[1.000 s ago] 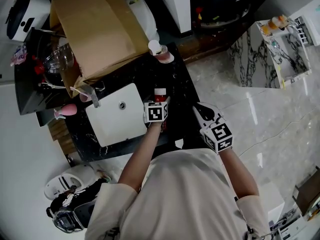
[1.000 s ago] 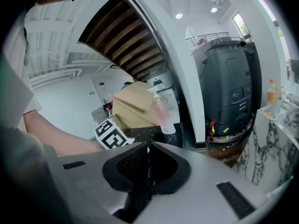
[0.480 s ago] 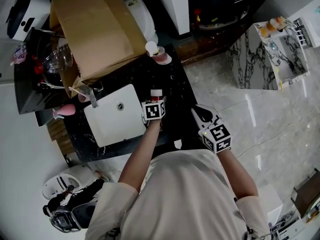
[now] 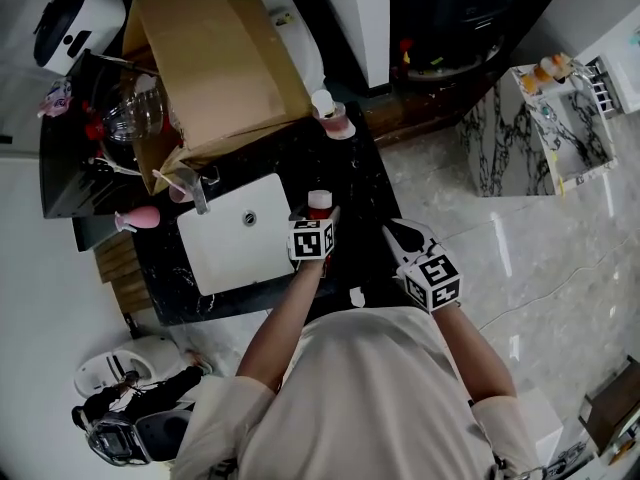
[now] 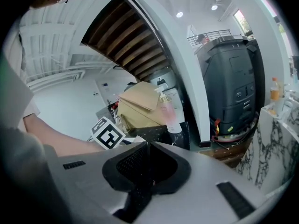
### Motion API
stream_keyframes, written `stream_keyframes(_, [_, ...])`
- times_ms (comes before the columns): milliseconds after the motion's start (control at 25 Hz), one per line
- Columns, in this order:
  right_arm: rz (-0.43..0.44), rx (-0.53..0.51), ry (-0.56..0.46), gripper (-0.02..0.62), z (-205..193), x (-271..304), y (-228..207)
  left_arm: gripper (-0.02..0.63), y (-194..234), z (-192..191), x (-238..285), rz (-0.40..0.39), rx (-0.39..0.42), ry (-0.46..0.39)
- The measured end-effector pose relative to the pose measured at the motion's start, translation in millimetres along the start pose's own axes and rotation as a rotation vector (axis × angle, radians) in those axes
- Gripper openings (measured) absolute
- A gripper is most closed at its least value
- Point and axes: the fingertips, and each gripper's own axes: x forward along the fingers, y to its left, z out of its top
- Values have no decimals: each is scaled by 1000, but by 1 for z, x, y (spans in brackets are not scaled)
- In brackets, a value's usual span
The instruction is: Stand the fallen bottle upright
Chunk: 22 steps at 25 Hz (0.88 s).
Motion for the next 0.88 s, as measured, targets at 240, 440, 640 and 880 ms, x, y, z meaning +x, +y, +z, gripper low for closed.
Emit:
stream_keyframes(240, [17,-9,3,41,-6,-1,20,291,-10,-5,-22,-32,63,-43])
stream_keyframes(440, [26,-25,-6,41,-9,-5,37,290,-12,-8,-44,-44,89,-92])
stream_keyframes(640, [20,-46,-15,41,-10,-11,48,290,-13,-17,-58,-47,109,-105])
stream_keyframes(880, [12,-64,-17,41,-15,-18,57,290,-9,-20,-72,-49,99,-139])
